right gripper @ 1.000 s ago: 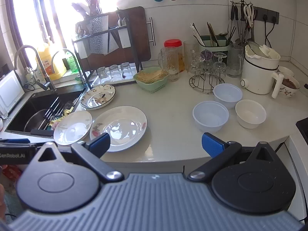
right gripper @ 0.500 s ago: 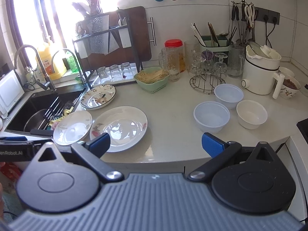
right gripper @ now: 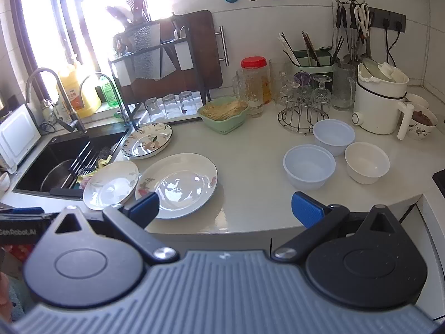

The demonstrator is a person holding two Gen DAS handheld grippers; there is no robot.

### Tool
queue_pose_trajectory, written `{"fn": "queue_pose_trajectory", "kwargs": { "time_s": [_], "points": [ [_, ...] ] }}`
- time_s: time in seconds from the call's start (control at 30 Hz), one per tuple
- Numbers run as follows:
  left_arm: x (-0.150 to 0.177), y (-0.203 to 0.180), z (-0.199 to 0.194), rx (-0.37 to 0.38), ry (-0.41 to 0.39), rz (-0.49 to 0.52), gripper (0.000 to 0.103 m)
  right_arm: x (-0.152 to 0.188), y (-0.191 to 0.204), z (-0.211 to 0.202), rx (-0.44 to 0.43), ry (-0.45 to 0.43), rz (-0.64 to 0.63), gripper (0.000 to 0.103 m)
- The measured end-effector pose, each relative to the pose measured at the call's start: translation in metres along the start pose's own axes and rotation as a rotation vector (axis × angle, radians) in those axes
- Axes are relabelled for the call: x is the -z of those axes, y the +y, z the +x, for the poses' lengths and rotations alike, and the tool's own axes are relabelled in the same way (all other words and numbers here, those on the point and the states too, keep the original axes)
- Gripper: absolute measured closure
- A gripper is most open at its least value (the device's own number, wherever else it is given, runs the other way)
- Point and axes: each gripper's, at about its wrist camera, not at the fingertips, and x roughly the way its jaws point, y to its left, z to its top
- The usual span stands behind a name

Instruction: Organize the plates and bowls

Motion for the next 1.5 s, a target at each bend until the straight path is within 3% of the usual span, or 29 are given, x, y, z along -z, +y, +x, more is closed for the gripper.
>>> {"fn": "queue_pose_trajectory", "kwargs": {
  "time_s": [0.27,0.5,0.8,1.0,1.1,1.2,1.5],
  "points": [
    [-0.006,0.004,0.005,-0.007,0.009,0.007,0.008,0.002,0.001,0.006,0.006,0.019,-0.009,0.000],
    [-0.015,0.015,0.026,0.031,0.024,0.031,0.008,0.002,0.010,0.019,0.059,0.030,-0.005,0.000],
    [-0.043,0.063,0.059,0.055,0.061,0.025,0.008,-0.010,0.057,0.050,0.036,0.041,-0.013,0.000],
    [-0.066,0.098,0.094,0.039,0.081,0.075,0.008,-0.010,0.097,0.083,0.030,0.078,-0.040,0.002],
    [-0.074,0.115,0.111,0.037,0.090,0.105,0.008,-0.011,0.112,0.098,0.004,0.107,-0.040,0.010],
    [-0.081,0.134,0.131,0.042,0.119,0.107,0.008,-0.012,0.124,0.112,-0.015,0.136,-0.029,0.024],
    [-0.095,0.195,0.187,0.062,0.213,0.069,0.009,-0.006,0.165,0.154,-0.039,0.146,0.027,0.026]
  ]
}}
